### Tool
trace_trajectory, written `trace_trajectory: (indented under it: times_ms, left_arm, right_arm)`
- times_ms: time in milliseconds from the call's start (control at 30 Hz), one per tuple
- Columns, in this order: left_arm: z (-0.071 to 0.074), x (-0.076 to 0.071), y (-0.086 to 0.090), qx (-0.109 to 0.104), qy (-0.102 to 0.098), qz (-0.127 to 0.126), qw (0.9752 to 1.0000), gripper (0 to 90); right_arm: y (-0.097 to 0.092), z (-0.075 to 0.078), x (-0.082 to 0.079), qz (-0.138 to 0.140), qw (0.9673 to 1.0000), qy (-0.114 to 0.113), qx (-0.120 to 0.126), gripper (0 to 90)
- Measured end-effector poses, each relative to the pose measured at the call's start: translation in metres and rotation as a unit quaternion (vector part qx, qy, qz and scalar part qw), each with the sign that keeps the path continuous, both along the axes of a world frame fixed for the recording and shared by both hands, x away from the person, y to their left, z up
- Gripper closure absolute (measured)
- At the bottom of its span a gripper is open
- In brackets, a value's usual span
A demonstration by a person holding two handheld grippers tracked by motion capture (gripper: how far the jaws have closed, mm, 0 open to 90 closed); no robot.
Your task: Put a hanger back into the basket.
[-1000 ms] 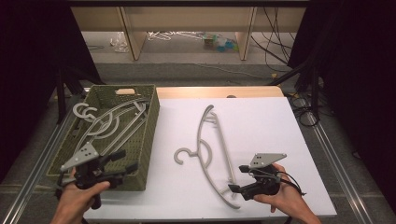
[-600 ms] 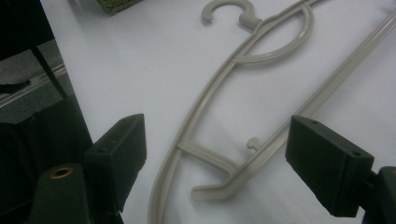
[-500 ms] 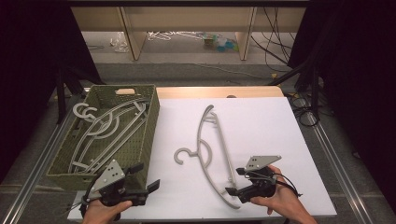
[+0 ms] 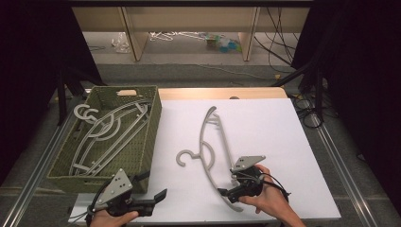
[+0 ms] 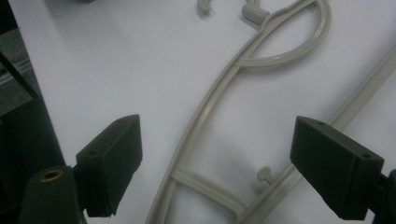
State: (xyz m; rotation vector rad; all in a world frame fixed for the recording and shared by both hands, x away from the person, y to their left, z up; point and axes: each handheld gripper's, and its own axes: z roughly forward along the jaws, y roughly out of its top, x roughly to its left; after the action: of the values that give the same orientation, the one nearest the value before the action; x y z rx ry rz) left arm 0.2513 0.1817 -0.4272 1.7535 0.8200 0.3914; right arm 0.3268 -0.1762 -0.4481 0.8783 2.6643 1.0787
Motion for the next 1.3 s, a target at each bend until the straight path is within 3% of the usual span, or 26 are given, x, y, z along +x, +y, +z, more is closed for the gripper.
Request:
trace_trajectory:
  times_ms: [100,233,267,300,333,467,500,600,667,733,1000,1300]
  left_arm:
    - [0.0,-0.001,-0.001,-0.006,-0.011,-0.007,0.9999,16.1]
    - [0.0,0.001,0.001,0.004,-0.03,-0.011,0.9995,16.1]
    - [0.0,0.001,0.001,0.001,-0.025,-0.007,0.9997,16.1]
    - [0.0,0.001,0.0,-0.004,-0.019,-0.002,0.9998,16.2]
    - [0.0,0.0,0.0,0.0,-0.017,-0.002,0.9998,16.2]
    - [-0.001,0.0,-0.001,-0.002,-0.023,-0.008,0.9997,16.4]
    - [0.0,0.0,0.0,0.008,-0.025,-0.009,0.9996,16.4]
    - [0.0,0.0,0.0,0.005,-0.028,-0.015,0.9995,16.4]
    - [0.0,-0.001,0.0,0.003,-0.021,-0.008,0.9997,16.4]
    - [0.0,0.001,0.001,0.01,-0.027,-0.016,0.9995,16.5]
    - [-0.001,0.0,-0.001,0.007,-0.02,-0.016,0.9997,16.6]
    - [-0.001,0.001,0.001,0.005,-0.022,-0.008,0.9997,17.3]
  right_arm:
    - [0.01,-0.005,0.008,0.004,0.9999,0.004,-0.013,18.6]
    - [0.025,-0.012,0.02,-0.006,0.9994,0.011,-0.032,20.7]
    - [0.029,-0.014,0.022,-0.011,0.9993,0.001,-0.037,21.5]
    - [0.032,-0.013,0.024,-0.013,0.9987,0.02,-0.044,23.1]
    - [0.035,-0.016,0.026,-0.011,0.9988,0.014,-0.045,23.6]
    - [0.047,-0.02,0.033,-0.011,0.9973,0.024,-0.069,26.3]
    - [0.052,-0.023,0.035,-0.012,0.9966,0.02,-0.079,29.4]
    - [0.059,-0.026,0.039,-0.004,0.9947,0.039,-0.095,34.6]
    - [0.062,-0.025,0.04,-0.007,0.9939,0.039,-0.103,37.0]
    - [0.063,-0.024,0.041,-0.009,0.9925,0.036,-0.116,43.4]
    - [0.071,-0.021,0.044,-0.013,0.9876,0.045,-0.15,47.4]
    - [0.073,-0.018,0.049,0.015,0.9861,0.059,-0.155,65.1]
